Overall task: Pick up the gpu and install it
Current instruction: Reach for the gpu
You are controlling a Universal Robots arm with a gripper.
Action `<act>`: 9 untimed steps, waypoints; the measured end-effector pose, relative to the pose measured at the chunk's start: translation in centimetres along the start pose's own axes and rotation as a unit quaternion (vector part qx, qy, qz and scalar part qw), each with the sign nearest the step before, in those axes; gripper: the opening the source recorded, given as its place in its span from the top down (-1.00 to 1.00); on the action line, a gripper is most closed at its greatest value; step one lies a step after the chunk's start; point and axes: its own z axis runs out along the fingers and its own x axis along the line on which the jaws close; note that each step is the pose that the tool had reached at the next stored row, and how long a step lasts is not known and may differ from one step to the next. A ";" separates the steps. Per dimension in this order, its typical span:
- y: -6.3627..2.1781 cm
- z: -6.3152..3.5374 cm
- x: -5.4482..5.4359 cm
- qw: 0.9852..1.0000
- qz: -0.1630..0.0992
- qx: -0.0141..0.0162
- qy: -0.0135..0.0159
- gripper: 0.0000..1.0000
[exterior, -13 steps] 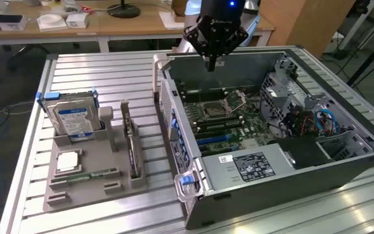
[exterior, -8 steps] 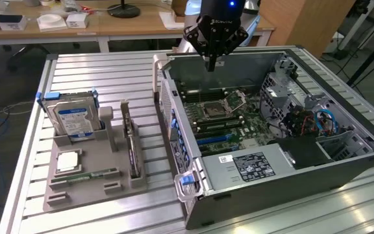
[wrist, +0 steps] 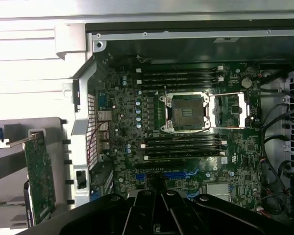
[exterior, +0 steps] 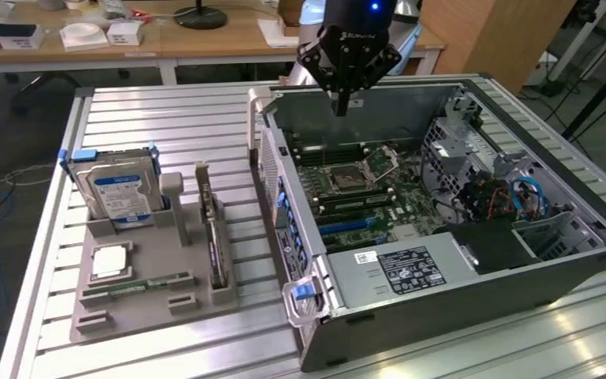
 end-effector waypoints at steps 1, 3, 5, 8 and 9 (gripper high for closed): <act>-0.01 0.02 0.1 1.000 0.000 0.000 0.000 0.79; -0.02 0.03 0.3 1.000 0.000 0.000 0.000 0.79; -0.04 0.03 0.4 1.000 0.000 0.000 0.000 0.79; -0.07 0.07 0.9 1.000 0.000 0.000 0.000 0.79; -0.07 0.07 1.0 1.000 0.000 0.000 0.000 0.79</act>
